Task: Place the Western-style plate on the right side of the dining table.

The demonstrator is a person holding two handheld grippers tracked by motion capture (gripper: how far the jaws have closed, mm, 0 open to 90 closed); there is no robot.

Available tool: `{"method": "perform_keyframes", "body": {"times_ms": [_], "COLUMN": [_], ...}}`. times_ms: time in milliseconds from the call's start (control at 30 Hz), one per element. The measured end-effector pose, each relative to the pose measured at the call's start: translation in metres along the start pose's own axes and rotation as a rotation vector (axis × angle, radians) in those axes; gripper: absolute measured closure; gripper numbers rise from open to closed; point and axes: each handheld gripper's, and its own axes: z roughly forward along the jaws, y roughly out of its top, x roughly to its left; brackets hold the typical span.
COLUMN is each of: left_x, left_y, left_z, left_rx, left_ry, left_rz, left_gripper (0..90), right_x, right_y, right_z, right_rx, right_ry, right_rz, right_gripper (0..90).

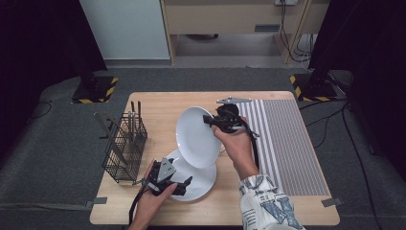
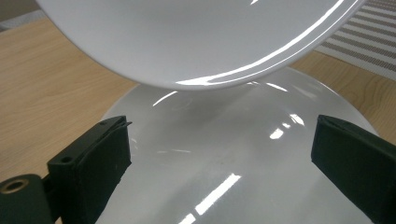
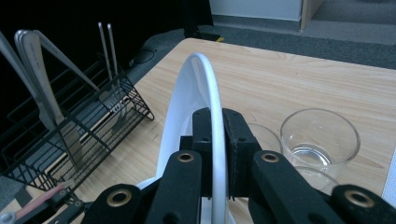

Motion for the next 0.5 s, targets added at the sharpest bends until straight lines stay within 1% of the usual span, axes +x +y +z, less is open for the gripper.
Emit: {"method": "perform_keyframes", "body": {"times_ms": [33,100,133,167,200,233,300,333,500], "left_x": [0.000,0.000,0.000,0.000,0.000,0.001,0.001,0.001,0.005], "left_y": [0.000,-0.001,-0.001,-0.001,-0.001,-0.001,-0.001,-0.002,-0.001], "left_z": [0.000,0.001,0.002,0.002,0.003,0.003,0.004,0.004,0.002], "left_rx": [0.003,0.008,0.015,0.015,0.018,0.021,0.026,0.032,0.030], "left_ry": [-0.002,-0.002,0.000,0.000,-0.001,-0.001,-0.003,-0.007,-0.008], "left_rz": [-0.001,-0.001,-0.002,-0.002,-0.004,-0.005,-0.004,-0.003,0.002], "left_gripper": [4.0,4.0,3.9,3.9,3.9,3.9,3.8,3.8,3.8], "right_x": [-0.002,-0.002,-0.005,-0.005,-0.008,-0.009,-0.009,-0.010,-0.010], "right_y": [0.001,0.002,0.003,0.003,0.006,0.008,0.009,0.013,0.021], "right_z": [0.000,0.000,0.001,0.001,0.001,0.001,0.001,0.001,-0.001], "right_rx": [-0.001,0.000,-0.004,-0.004,-0.017,-0.023,-0.029,-0.037,-0.052], "right_ry": [-0.001,-0.002,-0.003,-0.003,0.003,0.003,0.005,0.005,0.007], "right_rz": [0.011,0.015,0.036,0.036,0.061,0.066,0.074,0.081,0.075], "right_gripper": [85.0,85.1,85.1,85.1,85.1,85.1,85.1,85.1,85.1]}}
